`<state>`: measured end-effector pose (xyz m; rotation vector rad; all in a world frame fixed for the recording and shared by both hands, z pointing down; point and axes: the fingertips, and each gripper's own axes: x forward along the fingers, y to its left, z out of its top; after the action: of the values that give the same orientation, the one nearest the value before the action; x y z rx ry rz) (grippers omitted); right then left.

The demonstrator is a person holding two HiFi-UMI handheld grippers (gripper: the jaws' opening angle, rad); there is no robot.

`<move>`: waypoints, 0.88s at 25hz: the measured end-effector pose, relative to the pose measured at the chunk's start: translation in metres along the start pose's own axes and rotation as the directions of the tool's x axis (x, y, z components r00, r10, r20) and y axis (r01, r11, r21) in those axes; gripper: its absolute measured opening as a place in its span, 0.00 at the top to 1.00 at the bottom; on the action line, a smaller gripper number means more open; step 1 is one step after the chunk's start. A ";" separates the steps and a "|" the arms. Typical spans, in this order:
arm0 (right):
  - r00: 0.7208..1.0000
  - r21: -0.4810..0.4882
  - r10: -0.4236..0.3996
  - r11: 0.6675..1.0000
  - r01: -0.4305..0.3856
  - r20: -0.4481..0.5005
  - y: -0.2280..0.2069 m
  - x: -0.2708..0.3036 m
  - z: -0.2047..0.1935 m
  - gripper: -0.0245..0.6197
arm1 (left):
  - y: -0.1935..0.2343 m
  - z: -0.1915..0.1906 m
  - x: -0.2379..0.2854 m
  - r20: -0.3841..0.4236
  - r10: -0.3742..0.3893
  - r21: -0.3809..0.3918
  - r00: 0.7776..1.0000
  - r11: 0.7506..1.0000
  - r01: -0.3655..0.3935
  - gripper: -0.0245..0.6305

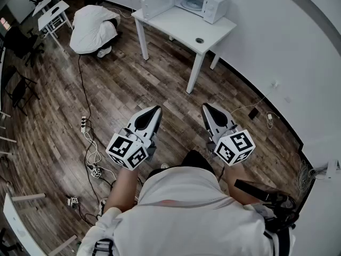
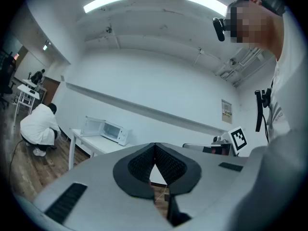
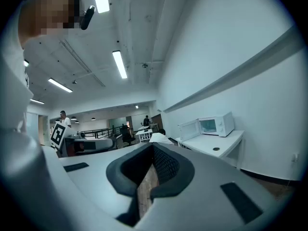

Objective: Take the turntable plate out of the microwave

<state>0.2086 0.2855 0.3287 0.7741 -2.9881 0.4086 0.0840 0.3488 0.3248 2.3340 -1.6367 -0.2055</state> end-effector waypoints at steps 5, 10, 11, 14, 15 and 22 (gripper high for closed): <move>1.000 0.010 -0.010 1.000 0.011 -0.007 -0.008 0.009 0.000 0.96 | 0.007 -0.003 0.008 -0.011 -0.010 -0.008 1.000 1.000 0.010 0.95; 1.000 0.020 0.001 1.000 -0.001 -0.006 -0.014 0.038 -0.003 0.96 | 0.034 0.001 0.011 -0.008 0.016 -0.008 1.000 1.000 -0.016 0.95; 1.000 0.021 0.005 1.000 -0.005 -0.006 -0.015 0.045 -0.005 0.96 | 0.041 0.001 0.011 -0.007 0.025 -0.013 1.000 1.000 -0.025 0.95; 1.000 0.031 0.016 0.999 -0.016 0.003 -0.022 0.064 -0.006 0.96 | 0.058 0.000 0.016 -0.013 0.040 -0.012 0.999 0.999 -0.040 0.95; 1.000 0.034 0.020 0.999 -0.021 0.007 -0.025 0.071 -0.005 0.96 | 0.062 0.002 0.020 -0.017 0.040 0.000 0.999 0.999 -0.040 0.95; 1.000 0.049 0.024 0.999 -0.025 0.017 -0.057 0.112 0.010 0.96 | 0.092 0.023 0.062 -0.010 0.040 0.025 0.999 0.999 -0.040 0.95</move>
<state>0.1384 0.1817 0.3429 0.7494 -3.0163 0.4804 0.0169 0.2584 0.3345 2.3142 -1.6889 -0.1655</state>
